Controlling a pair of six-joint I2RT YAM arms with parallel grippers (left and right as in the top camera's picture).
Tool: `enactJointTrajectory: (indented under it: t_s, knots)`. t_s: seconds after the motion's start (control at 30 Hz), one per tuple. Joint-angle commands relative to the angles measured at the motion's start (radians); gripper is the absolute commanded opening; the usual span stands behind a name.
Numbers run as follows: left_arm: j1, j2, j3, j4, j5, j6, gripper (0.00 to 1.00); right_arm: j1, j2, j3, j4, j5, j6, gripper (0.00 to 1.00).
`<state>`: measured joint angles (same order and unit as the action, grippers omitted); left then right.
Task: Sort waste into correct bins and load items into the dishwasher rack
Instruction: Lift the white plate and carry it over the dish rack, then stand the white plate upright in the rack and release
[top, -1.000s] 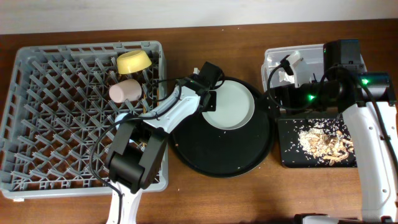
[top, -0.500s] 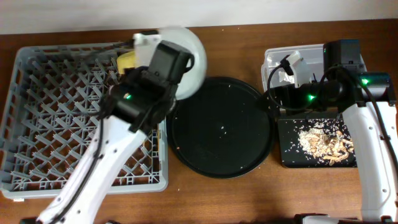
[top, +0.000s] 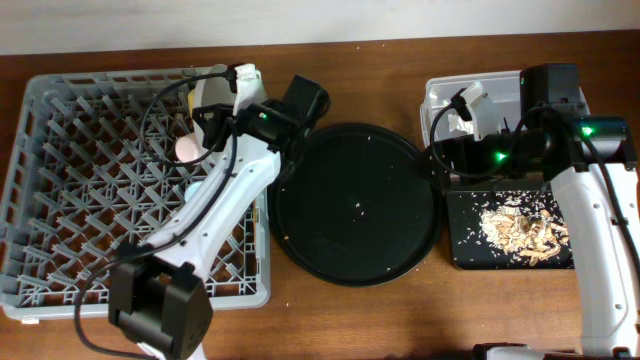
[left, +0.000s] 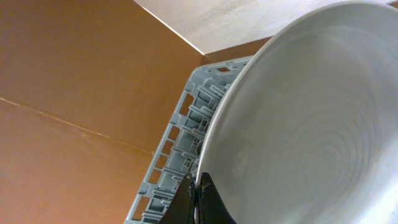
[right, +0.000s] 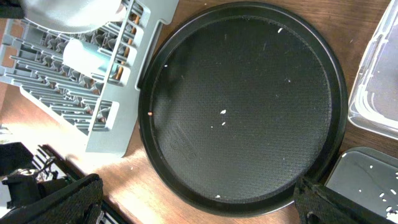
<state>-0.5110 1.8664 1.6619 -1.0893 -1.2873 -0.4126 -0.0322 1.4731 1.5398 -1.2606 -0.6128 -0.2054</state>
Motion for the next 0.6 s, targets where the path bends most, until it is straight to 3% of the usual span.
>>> enactJointTrajectory:
  t_s: [0.0, 0.07, 0.33, 0.43, 0.47, 0.5, 0.53, 0.57]
  knots:
    - [0.002, 0.045, -0.002, 0.0, -0.013, -0.033, 0.0, -0.005, -0.002, 0.001, 0.0, 0.001, 0.002, 0.99]
    - [0.002, 0.062, -0.002, 0.001, 0.051, -0.047, 0.0, -0.005, -0.002, 0.001, 0.0, 0.001, 0.002, 0.99]
    - [0.002, 0.117, -0.003, 0.03, 0.087, -0.047, 0.0, -0.005, -0.002, 0.001, 0.0, 0.001, 0.002, 0.99]
    - [0.002, 0.117, -0.003, 0.045, 0.087, -0.047, 0.19, -0.005, -0.002, 0.001, 0.0, 0.001, 0.002, 0.99]
    - [0.002, 0.117, -0.003, 0.045, 0.087, -0.047, 0.46, -0.005, -0.002, 0.001, 0.0, 0.001, 0.002, 0.99]
    - [0.002, 0.117, -0.003, 0.045, 0.087, -0.047, 0.64, -0.005, -0.002, 0.001, 0.0, 0.001, 0.002, 0.99]
    - [0.002, 0.114, -0.002, 0.045, 0.087, -0.047, 0.81, -0.005, -0.002, 0.001, 0.0, 0.001, 0.002, 0.99]
    - [0.002, 0.111, -0.001, 0.045, 0.088, -0.047, 0.87, -0.005, -0.002, 0.001, 0.0, 0.001, 0.002, 0.99]
